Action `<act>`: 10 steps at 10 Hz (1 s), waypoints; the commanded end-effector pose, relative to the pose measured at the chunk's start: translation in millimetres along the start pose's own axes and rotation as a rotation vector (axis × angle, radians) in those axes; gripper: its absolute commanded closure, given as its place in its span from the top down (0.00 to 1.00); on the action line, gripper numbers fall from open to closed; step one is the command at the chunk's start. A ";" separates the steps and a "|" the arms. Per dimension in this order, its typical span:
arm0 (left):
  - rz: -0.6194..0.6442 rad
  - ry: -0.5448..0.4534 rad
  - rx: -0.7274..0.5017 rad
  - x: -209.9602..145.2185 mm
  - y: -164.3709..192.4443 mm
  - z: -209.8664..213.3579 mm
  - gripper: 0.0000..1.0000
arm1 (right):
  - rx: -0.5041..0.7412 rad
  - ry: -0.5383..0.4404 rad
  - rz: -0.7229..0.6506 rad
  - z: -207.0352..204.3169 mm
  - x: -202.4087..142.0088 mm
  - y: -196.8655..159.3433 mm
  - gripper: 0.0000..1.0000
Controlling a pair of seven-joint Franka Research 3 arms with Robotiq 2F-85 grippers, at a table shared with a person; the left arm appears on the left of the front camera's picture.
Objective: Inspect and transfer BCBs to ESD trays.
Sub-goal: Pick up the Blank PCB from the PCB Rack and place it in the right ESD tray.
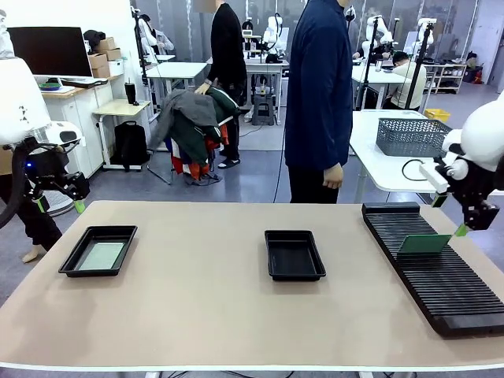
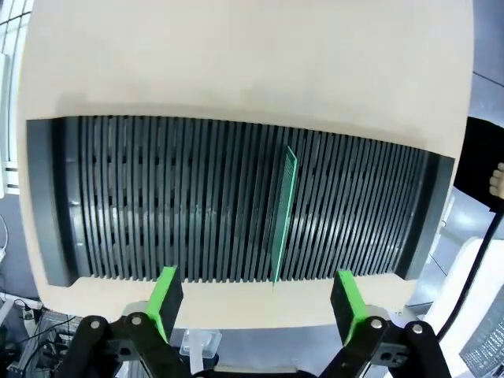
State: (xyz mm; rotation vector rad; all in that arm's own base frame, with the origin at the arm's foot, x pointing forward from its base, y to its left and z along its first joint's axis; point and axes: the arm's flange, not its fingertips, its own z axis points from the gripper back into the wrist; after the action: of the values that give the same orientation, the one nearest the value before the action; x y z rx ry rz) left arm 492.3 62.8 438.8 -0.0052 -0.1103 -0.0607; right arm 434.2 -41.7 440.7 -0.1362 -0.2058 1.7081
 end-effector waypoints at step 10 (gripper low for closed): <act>0.002 -0.006 -0.005 -1.1 0.2 -2.0 0.90 | 0.038 -0.040 0.016 -88.8 -20.3 -29.5 1.00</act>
State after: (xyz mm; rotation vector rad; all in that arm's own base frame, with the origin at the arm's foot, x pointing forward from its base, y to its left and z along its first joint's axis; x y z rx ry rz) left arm 492.3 62.8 438.8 -0.0052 -0.1102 -0.0608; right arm 479.2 -44.8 363.6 -0.0871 -0.1452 1.7129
